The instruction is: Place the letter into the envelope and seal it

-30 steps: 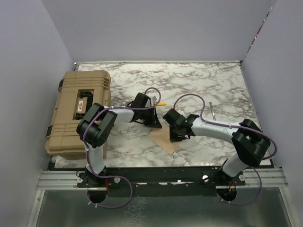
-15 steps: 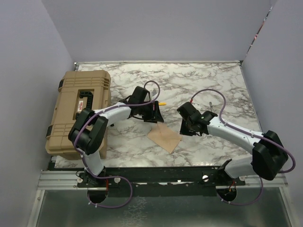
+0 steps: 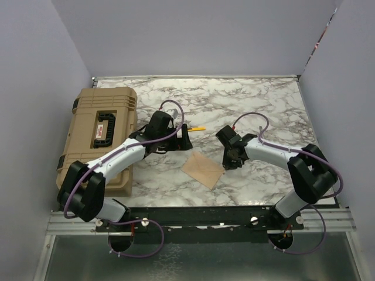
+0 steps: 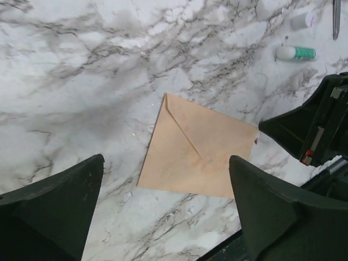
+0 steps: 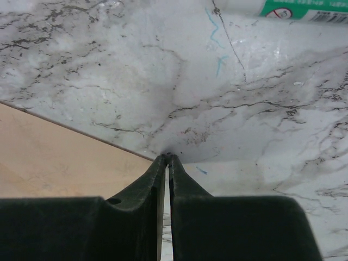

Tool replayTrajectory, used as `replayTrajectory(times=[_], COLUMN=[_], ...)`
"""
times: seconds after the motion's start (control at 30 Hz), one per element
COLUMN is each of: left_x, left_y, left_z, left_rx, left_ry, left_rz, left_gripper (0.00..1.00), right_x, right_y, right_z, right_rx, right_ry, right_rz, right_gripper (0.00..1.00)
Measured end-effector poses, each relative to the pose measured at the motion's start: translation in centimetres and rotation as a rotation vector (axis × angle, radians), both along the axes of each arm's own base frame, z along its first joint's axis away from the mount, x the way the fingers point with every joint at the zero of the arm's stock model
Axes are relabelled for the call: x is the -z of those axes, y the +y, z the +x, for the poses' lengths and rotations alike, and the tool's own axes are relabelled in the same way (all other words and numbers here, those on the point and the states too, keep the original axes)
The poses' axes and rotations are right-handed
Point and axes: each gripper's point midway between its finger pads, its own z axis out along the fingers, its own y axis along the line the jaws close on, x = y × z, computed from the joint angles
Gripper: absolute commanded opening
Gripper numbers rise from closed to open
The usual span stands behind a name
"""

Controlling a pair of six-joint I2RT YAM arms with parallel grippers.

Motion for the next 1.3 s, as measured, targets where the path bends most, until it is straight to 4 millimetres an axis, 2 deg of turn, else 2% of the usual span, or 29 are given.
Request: replayTrajectory(times=[0.23,0.43,0.57,0.67,0.83,1.03,1.17,1.3], left_x=[-3.5,-4.2,-4.8,-5.6,-6.5,-6.5,-6.4,-6.2], left_y=[2.7,5.0,6.4,6.8,6.5,5.9,5.6,5.4], left_z=[1.4,3.0,4.0,4.6,5.0,4.5,4.3,4.3], left_rx=[-0.105,-0.206,-0.264,-0.277,-0.254,-0.211,-0.194,-0.181], left_ry=[-0.156,-0.205,-0.23,-0.251,-0.272,-0.263,-0.255,-0.249], left_rz=[0.067,0.152,0.187,0.19,0.182,0.163,0.154,0.157], left_gripper=[0.99,0.99,0.99,0.99,0.99,0.99,0.99,0.99], right_x=[0.0,-0.2,-1.4,-2.7,-4.1,-4.9,-5.4,-5.0], right_y=[1.0,2.2,1.9,0.7,-3.2,-6.9,-8.6,-9.9], right_z=[0.3,-0.7,-0.9,-0.2,2.6,4.5,6.0,7.4], right_rx=[-0.064,-0.159,-0.176,-0.155,-0.093,-0.166,-0.228,-0.308], right_ry=[0.018,0.04,0.021,-0.016,-0.087,-0.118,-0.125,-0.112], right_rz=[0.012,0.039,0.039,0.003,-0.096,-0.211,-0.248,-0.27], right_gripper=[0.1,0.11,0.2,0.43,0.7,0.75,0.75,0.74])
